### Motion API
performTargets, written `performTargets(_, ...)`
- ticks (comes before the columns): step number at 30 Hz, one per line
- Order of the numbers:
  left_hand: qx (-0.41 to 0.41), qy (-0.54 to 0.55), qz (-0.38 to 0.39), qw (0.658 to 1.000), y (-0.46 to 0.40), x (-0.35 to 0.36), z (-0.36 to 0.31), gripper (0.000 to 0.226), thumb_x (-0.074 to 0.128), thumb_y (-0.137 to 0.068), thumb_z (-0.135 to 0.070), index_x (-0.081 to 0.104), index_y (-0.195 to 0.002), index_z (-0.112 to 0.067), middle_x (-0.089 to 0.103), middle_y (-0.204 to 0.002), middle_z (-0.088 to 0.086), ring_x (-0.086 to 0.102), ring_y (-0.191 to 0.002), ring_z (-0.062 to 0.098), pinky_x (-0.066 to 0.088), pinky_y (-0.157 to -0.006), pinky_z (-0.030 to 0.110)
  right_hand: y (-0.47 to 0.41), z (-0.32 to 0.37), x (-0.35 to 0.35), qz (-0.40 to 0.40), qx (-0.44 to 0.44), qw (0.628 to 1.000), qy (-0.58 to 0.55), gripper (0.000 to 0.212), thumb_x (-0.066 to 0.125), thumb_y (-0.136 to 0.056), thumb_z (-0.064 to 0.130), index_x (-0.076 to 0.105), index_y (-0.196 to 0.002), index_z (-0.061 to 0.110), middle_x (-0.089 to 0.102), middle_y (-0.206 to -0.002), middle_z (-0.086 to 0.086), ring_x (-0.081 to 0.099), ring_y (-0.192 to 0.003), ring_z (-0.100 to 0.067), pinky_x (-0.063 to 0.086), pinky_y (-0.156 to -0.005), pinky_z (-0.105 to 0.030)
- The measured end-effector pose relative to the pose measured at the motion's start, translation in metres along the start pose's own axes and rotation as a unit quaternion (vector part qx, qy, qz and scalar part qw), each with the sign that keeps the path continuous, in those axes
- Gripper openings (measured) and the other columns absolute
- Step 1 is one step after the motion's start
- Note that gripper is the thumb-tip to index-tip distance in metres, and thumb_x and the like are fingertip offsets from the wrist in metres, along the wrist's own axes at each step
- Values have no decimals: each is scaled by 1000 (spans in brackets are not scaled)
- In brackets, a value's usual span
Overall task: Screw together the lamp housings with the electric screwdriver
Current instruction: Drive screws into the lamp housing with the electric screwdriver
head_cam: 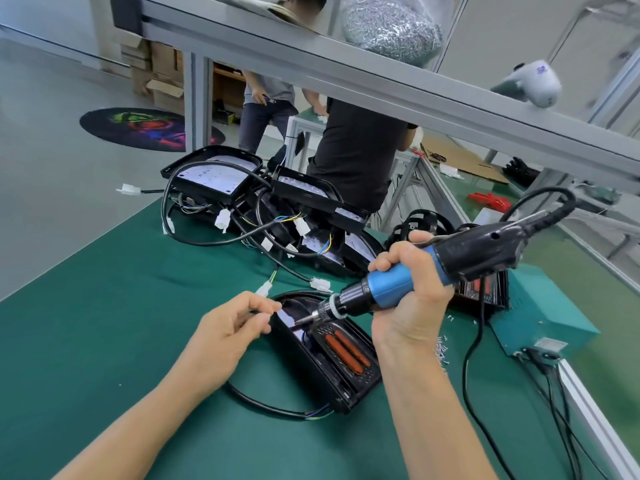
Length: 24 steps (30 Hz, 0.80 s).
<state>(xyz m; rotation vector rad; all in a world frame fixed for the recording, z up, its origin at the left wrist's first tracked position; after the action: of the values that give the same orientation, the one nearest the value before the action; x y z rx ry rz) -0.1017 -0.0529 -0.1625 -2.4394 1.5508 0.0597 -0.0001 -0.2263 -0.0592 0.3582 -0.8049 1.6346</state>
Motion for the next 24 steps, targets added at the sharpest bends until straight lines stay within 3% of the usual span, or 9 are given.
performTargets(4, 1, -9, 3, 1000, 2, -4, 5, 26, 55, -93, -3, 66, -88, -26, 72, -99, -8, 65, -85, 5, 48, -82, 14, -1, -11, 0, 7, -1, 1000, 15, 25, 60, -69, 0, 63, -69, 25, 51, -63, -2, 50, -48, -16, 43, -56, -27)
performTargets(8, 7, -5, -1, 1000, 3, -2, 5, 21, 56, -92, -3, 66, -91, -21, 71, -100, -12, 66, -89, 7, 48, -84, 14, 2, -17, 3, 23, -1, 999, 27, 29, 60, -71, -1, 62, -68, 28, 54, -69, 5, 50, -50, -15, 43, -59, -30)
performTargets(16, 5, 10, -5, 1000, 2, -1, 4, 24, 55, -92, -2, 67, -89, -23, 71, -100, -8, 64, -88, 11, 50, -85, 23, 6, -21, 5, 35, 13, 997, 64, 28, 60, -71, 3, 61, -60, 28, 54, -58, 6, 50, -51, -15, 44, -59, -29)
performTargets(20, 0, 2, -3, 1000, 2, -1, 4, 33, 55, -93, -4, 67, -85, -34, 71, -99, -8, 63, -86, 11, 50, -84, 25, 6, -20, 3, 19, 9, 998, 67, 27, 61, -72, 3, 63, -67, 29, 55, -59, 7, 51, -52, -16, 44, -59, -30)
performTargets(24, -7, -19, -11, 1000, -1, -1, 0, 34, 55, -93, -7, 66, -84, -37, 71, -95, -1, 64, -84, 14, 50, -85, 35, 5, -7, -6, -22, -1, 999, 43, 23, 60, -73, 2, 57, -92, 14, 53, -57, 1, 50, -51, -16, 44, -56, -28)
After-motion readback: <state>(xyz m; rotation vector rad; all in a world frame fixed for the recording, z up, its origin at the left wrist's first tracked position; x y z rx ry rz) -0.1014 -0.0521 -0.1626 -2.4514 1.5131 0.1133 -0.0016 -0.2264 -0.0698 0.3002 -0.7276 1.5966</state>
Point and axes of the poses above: each hand's wrist, its own y-axis away from the middle knuckle, its own x-axis out of the palm, z = x × y, the point moved 5 cm from there along -y, towards the middle knuckle
